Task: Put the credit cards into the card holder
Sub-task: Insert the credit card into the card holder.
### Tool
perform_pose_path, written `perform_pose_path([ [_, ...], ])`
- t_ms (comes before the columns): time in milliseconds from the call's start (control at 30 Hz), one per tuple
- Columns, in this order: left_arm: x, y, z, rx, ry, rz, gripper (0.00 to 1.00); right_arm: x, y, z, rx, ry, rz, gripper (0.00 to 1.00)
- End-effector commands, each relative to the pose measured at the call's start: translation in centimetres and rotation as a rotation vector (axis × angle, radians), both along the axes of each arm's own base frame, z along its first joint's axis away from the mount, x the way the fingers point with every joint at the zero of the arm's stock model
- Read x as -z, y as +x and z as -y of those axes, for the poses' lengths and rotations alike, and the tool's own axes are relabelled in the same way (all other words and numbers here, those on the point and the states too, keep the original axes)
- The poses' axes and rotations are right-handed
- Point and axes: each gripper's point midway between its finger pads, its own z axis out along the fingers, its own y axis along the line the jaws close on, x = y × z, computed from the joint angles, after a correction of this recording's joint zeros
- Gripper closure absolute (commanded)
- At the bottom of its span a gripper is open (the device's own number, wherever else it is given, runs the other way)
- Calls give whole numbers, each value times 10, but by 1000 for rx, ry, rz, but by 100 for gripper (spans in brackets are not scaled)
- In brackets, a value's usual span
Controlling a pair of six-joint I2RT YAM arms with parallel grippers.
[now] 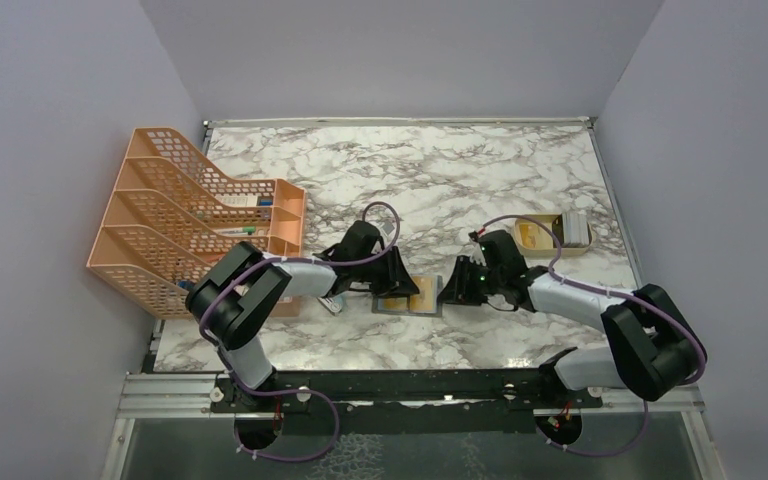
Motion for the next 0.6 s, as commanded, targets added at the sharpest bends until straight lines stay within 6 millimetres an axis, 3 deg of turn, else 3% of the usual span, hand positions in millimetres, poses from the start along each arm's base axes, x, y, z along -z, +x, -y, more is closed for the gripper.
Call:
perform_pose_path([
  [0,-6,7,17,16,-36,21,67,-6,5,-11,-9,53,39,71],
  [333,-14,9,20,17,-50,49,67,-8,0,-24,-26,94,33,72],
  [567,-22,29,-9,-37,18,77,63,-12,-3,-28,-54,103,40,69],
])
